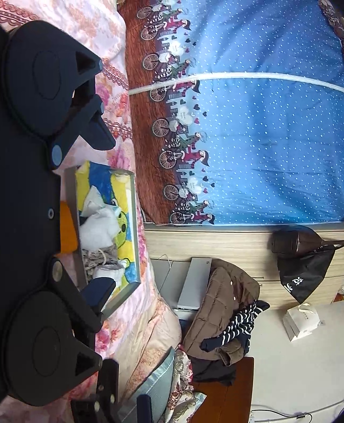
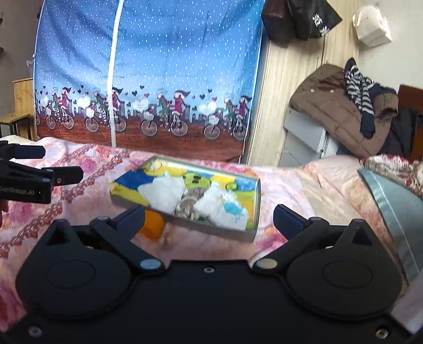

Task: Organize soft objects

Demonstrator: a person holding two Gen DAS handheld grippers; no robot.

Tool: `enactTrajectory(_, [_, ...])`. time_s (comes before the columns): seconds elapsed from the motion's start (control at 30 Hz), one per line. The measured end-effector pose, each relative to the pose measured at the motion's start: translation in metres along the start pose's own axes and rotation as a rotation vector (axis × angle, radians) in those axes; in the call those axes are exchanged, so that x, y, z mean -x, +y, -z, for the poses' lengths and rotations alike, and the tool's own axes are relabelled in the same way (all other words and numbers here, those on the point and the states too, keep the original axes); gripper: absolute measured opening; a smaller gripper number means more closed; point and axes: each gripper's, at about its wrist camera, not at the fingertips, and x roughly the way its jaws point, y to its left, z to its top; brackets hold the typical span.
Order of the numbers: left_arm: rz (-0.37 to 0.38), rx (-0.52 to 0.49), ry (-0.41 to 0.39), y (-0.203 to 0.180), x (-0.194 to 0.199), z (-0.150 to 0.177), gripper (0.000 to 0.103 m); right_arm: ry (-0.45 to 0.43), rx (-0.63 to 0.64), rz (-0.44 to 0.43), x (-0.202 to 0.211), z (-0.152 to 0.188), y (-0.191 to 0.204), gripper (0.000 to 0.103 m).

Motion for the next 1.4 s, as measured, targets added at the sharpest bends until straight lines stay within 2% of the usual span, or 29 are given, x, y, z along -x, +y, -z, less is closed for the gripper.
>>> enactTrajectory(0.13, [-0.001, 0.008, 0.023, -0.001, 0.004, 0.009, 0.102, 0.042, -0.027, 0.002, 0.01, 0.012, -0.007, 0.103])
enactTrajectory(0.3, [0.005, 0.013, 0.046, -0.011, 0.006, 0.022, 0.102, 0.049, -0.116, 0.009, 0.026, 0.036, -0.021, 0.103])
enactTrajectory(0.4, [0.013, 0.012, 0.063, -0.017, 0.009, 0.031, 0.102, 0.052, -0.12, 0.009, 0.032, 0.053, -0.025, 0.103])
enactTrajectory(0.5, [0.021, 0.014, 0.079, -0.021, 0.011, 0.038, 0.102, 0.091, -0.109, 0.006, 0.031, 0.07, -0.027, 0.103])
enactTrajectory(0.7, [0.024, -0.007, 0.123, -0.025, 0.005, 0.055, 0.102, 0.134, -0.137, 0.006, 0.025, 0.088, -0.033, 0.103])
enactTrajectory(1.4, [0.033, -0.003, 0.24, -0.026, -0.018, 0.088, 0.102, 0.227, -0.162, -0.023, -0.01, 0.102, -0.023, 0.103])
